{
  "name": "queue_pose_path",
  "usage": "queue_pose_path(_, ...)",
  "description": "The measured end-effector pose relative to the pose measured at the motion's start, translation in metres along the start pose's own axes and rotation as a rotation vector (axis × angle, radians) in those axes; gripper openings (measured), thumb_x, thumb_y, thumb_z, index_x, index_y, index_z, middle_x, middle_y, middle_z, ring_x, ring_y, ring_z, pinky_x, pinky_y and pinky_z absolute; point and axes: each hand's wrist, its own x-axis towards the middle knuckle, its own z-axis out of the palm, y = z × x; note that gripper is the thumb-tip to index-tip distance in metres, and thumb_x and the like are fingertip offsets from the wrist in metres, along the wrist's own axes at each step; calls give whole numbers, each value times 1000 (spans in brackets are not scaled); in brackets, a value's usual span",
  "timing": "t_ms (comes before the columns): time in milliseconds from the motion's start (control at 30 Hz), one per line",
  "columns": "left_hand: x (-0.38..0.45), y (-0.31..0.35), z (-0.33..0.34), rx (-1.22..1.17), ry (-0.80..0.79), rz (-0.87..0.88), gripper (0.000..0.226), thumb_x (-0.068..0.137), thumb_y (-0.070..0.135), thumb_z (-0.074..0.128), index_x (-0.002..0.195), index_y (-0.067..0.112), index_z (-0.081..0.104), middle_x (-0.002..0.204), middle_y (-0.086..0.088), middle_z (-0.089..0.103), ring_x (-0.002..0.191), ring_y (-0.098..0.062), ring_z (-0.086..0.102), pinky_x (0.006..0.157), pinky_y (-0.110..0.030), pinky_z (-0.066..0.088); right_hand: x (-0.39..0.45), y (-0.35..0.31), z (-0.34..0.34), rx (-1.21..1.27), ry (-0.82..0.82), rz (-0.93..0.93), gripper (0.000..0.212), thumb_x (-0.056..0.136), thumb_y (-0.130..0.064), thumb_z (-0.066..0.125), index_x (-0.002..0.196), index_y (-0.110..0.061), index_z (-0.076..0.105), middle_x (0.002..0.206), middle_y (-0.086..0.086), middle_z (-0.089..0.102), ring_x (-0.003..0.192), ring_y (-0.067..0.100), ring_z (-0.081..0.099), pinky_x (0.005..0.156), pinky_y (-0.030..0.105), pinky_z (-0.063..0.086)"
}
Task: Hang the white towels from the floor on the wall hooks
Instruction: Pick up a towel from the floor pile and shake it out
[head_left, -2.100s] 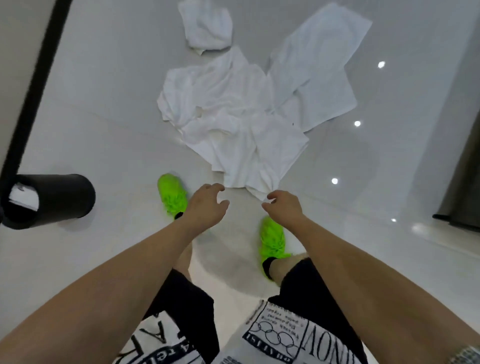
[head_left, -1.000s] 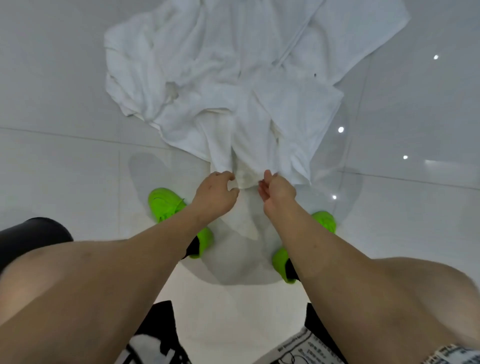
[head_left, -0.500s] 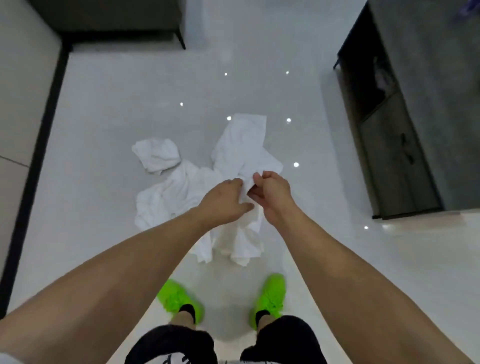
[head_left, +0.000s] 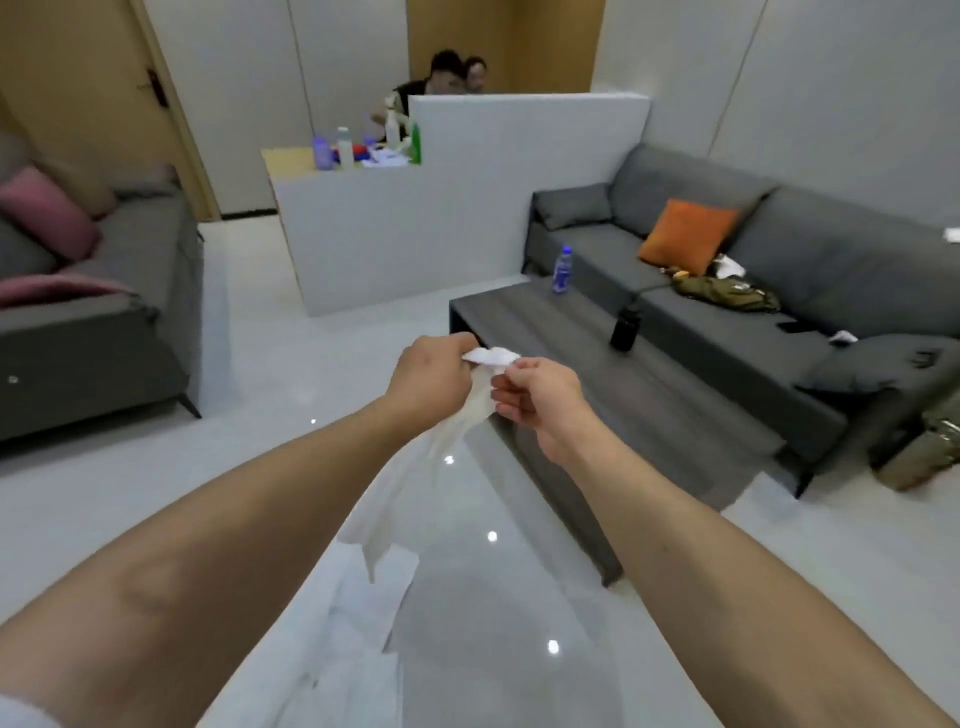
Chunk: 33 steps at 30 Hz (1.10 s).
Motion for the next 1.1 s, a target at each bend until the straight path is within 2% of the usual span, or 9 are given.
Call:
queue_pose_path(67, 24, 35, 3, -36, 13, 77, 20, 89, 16, 44, 75, 25, 55, 71, 1, 58, 67, -20, 52, 54, -28, 39, 5, -20, -30, -70, 65, -87, 25, 85, -9, 67, 107, -15, 59, 100, 11, 70, 80, 18, 69, 64, 29, 55)
queue_pose_path(167, 57, 77, 14, -58, -22, 176, 19, 92, 20, 44, 86, 28, 60, 77, 4, 60, 73, -17, 55, 61, -31, 45, 16, -43, -64, -329, 148, -212, 47, 79, -23, 78, 117, -30, 51, 107, -3, 57, 92, 10, 60, 70, 25, 47)
queue_pose_path(267, 92, 107, 27, -79, -18, 258, 22, 89, 20, 43, 76, 33, 54, 70, 6, 55, 66, -13, 50, 53, -28, 33, 37, -59, -93, -594, 206, -287, 27, 82, -29, 75, 107, -31, 62, 100, -11, 62, 91, 7, 59, 69, 26, 47)
queue_pose_path(367, 131, 127, 44, -81, 12, 315, 28, 88, 17, 41, 66, 35, 44, 64, 7, 50, 60, -9, 45, 49, -27, 26, 64, -70, -115, -645, 275, -346, 2, 88, -27, 68, 87, -27, 70, 85, -8, 71, 82, 11, 65, 69, 30, 54)
queue_pose_path(633, 275, 132, 93, -57, 85, 275, 14, 83, 16, 44, 81, 21, 57, 74, 2, 60, 73, -27, 54, 58, -34, 41, 204, -120, -162, -735, 359, -341, 24, 95, -25, 51, 80, -13, 65, 76, 4, 63, 73, 21, 60, 63, 34, 45)
queue_pose_path(700, 315, 126, 103, -63, 90, 231, 13, 88, 21, 46, 79, 21, 56, 74, 2, 57, 74, -29, 52, 59, -33, 37, 247, -142, -171, -721, 380, -333, 27, 96, -26, 48, 81, -10, 63, 75, 6, 60, 72, 22, 57, 62, 34, 43)
queue_pose_path(900, 426, 110, 123, -99, 133, 75, 18, 93, 27, 47, 79, 21, 58, 72, 2, 55, 74, -27, 53, 59, -30, 33, 344, -195, -193, -735, 299, -411, 43, 89, -44, 60, 57, -18, 50, 55, -7, 48, 57, 15, 49, 53, 29, 35)
queue_pose_path(1000, 463, 99, 132, -78, 137, 7, 19, 93, 25, 46, 82, 19, 61, 76, -1, 59, 76, -28, 54, 59, -30, 35, 378, -216, -206, -837, 104, -328, 34, 79, -52, 74, 71, -18, 69, 70, -3, 70, 65, 14, 67, 56, 28, 49)
queue_pose_path(1100, 494, 89, 141, -34, 122, -13, 20, 93, 27, 45, 79, 19, 58, 74, -1, 58, 75, -29, 55, 57, -30, 34, 419, -236, -222, -1007, -65, -223, 32, 73, -38, 83, 85, -9, 75, 84, 6, 75, 77, 20, 72, 70, 36, 58)
